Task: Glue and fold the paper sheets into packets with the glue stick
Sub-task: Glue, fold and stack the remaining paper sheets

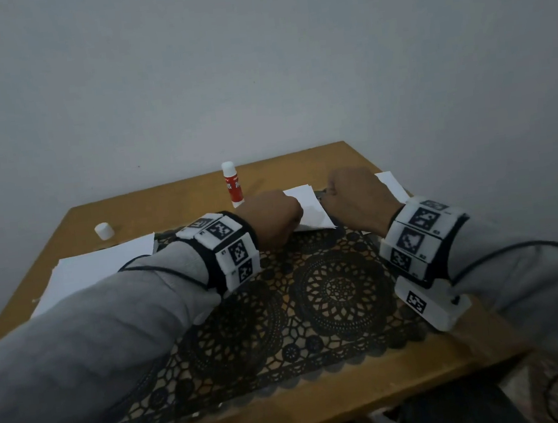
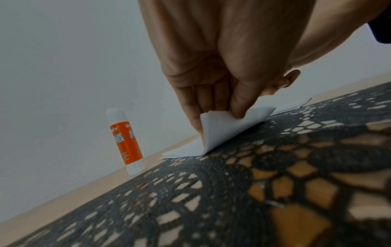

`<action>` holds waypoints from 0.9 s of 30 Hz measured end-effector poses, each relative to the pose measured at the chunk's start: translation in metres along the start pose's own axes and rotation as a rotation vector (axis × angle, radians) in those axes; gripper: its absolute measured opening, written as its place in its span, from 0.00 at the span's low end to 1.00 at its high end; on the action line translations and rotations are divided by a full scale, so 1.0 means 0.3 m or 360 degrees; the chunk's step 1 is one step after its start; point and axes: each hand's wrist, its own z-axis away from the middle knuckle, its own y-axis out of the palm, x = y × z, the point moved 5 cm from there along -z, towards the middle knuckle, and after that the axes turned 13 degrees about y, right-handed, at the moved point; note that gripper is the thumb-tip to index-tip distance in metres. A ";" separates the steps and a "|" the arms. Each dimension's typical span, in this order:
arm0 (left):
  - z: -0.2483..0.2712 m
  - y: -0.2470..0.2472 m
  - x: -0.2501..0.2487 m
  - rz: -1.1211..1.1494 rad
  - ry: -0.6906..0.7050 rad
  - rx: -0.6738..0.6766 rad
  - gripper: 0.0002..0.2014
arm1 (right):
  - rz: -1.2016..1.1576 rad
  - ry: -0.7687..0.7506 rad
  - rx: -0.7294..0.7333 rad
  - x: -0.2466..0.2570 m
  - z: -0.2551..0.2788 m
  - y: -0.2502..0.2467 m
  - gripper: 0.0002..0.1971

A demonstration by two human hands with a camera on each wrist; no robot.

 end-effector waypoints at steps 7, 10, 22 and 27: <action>0.019 -0.021 0.012 0.0156 0.0049 -0.0164 0.08 | 0.0016 0.0011 -0.0019 -0.010 -0.017 0.010 0.12; 0.032 -0.015 0.026 0.0256 0.0019 -0.0179 0.09 | -0.0007 0.0007 -0.0010 -0.011 -0.019 0.013 0.14; 0.281 -0.034 0.052 0.0416 -0.0041 -0.0414 0.04 | -0.0006 -0.0014 0.0079 -0.013 -0.010 0.017 0.14; 0.440 0.002 0.058 0.0453 0.0012 -0.0321 0.04 | 0.0023 -0.0037 0.0106 0.004 0.015 0.000 0.10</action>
